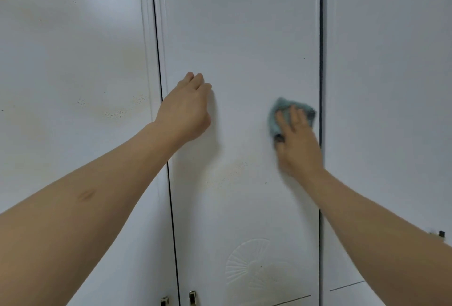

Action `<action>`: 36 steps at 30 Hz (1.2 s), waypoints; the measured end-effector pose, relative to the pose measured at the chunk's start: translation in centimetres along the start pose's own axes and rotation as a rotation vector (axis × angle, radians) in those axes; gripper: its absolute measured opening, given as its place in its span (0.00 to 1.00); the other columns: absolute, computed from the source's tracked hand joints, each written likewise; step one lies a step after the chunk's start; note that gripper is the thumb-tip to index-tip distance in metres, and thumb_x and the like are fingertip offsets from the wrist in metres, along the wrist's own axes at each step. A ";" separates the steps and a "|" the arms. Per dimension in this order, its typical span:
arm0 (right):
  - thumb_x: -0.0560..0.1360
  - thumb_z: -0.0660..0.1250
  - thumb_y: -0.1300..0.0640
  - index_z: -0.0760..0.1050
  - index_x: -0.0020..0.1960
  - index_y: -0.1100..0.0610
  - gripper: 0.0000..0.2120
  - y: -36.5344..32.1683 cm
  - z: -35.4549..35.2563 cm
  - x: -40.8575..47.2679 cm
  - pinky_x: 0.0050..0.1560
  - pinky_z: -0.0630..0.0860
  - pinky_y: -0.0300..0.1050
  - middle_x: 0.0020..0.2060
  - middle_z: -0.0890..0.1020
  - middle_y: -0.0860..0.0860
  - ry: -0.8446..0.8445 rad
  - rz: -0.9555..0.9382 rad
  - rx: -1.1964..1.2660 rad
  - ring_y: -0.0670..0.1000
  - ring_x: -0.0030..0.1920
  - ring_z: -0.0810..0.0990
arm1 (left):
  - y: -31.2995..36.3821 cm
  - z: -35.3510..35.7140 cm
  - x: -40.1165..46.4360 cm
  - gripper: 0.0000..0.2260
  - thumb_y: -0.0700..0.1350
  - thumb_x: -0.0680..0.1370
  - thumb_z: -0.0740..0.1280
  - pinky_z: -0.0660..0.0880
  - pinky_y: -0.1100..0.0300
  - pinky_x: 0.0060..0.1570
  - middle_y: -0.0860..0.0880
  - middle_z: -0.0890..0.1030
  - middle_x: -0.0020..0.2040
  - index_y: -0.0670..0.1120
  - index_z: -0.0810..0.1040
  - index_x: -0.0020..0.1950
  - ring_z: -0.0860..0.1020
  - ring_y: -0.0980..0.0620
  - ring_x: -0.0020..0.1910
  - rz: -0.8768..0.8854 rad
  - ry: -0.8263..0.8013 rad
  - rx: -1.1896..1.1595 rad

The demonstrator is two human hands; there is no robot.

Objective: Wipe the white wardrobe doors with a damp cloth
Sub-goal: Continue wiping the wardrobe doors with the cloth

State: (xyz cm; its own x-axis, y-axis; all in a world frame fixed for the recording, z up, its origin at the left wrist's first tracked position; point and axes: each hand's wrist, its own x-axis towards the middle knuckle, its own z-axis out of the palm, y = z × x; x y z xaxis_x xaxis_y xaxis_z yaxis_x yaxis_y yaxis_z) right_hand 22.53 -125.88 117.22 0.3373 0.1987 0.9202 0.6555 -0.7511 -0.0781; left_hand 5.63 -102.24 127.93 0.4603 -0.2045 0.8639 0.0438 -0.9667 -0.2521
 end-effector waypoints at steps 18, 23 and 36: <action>0.73 0.66 0.50 0.68 0.76 0.50 0.32 -21.2 4.5 -5.0 0.62 0.71 0.56 0.70 0.69 0.61 -0.045 0.084 0.076 0.62 0.57 0.67 | -3.6 -4.3 -4.7 0.28 0.31 0.76 0.56 0.65 0.49 0.72 0.42 0.67 0.78 0.40 0.68 0.76 0.66 0.43 0.76 -0.132 -0.035 -0.145; 0.72 0.67 0.52 0.74 0.70 0.50 0.27 -20.9 4.0 -8.9 0.57 0.74 0.54 0.65 0.73 0.54 -0.200 -0.285 0.140 0.59 0.54 0.71 | -3.0 -4.8 -6.1 0.28 0.30 0.76 0.56 0.66 0.48 0.72 0.43 0.68 0.77 0.39 0.68 0.76 0.67 0.44 0.75 -0.140 -0.095 -0.164; 0.82 0.65 0.53 0.82 0.45 0.60 0.13 -11.7 -9.3 -2.4 0.45 0.79 0.46 0.39 0.87 0.54 -0.740 0.547 1.098 0.52 0.38 0.86 | 3.8 -2.9 -5.9 0.17 0.54 0.82 0.64 0.81 0.51 0.44 0.44 0.85 0.53 0.42 0.84 0.55 0.84 0.45 0.45 -0.515 -0.662 -1.060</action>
State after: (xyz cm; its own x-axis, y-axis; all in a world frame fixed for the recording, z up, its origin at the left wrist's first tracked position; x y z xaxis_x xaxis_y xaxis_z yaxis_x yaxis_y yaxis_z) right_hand 7.76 -123.45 119.52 0.7575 0.5816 0.2966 0.3961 -0.0482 -0.9170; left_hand 0.53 -105.12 123.17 0.9497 0.0357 0.3113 -0.2219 -0.6248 0.7486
